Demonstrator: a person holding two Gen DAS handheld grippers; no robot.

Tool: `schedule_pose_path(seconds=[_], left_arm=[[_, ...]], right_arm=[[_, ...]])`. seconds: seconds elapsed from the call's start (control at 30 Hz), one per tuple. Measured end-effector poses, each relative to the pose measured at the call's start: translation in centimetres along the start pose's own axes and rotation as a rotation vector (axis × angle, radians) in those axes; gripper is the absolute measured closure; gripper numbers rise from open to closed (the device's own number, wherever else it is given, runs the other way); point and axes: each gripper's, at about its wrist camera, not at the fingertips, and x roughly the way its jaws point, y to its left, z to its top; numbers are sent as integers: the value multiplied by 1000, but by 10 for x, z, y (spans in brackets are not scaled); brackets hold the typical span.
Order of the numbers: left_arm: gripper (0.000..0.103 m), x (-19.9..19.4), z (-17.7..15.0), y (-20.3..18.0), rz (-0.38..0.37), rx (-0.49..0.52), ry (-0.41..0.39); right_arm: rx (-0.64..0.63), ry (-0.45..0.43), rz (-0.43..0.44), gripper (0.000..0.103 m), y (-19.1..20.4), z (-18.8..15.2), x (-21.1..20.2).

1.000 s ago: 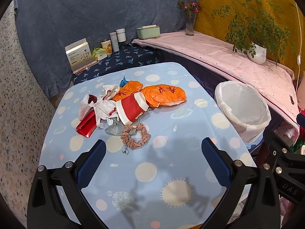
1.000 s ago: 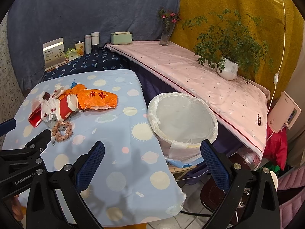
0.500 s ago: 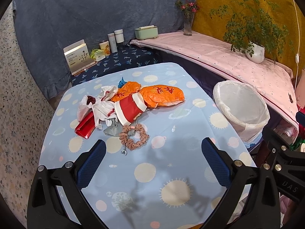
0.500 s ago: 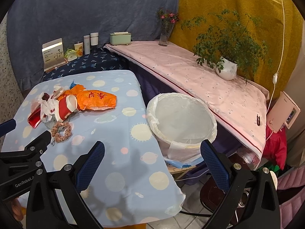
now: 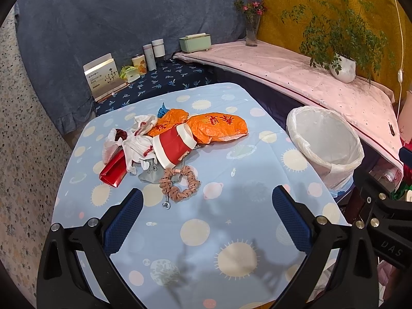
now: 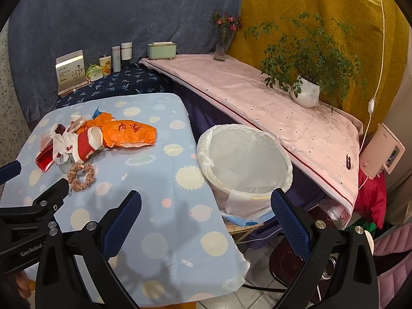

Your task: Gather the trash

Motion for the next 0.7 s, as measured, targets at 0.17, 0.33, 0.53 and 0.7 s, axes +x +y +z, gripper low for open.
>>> schedule_pose_path(seconds=[0.17, 0.33, 0.53, 0.7], left_arm=[[7, 2, -1, 0, -2, 3, 1], [7, 4, -2, 0, -9, 3, 8], [7, 7, -3, 1, -30, -1, 7], [7, 9, -3, 2, -41, 4, 3]], right_arm=[[-1, -1, 0, 7, 0, 0, 0], [0, 0, -1, 7, -1, 0, 0], [14, 0, -9, 7, -5, 1, 2], [18, -2, -32, 7, -5, 2, 5]])
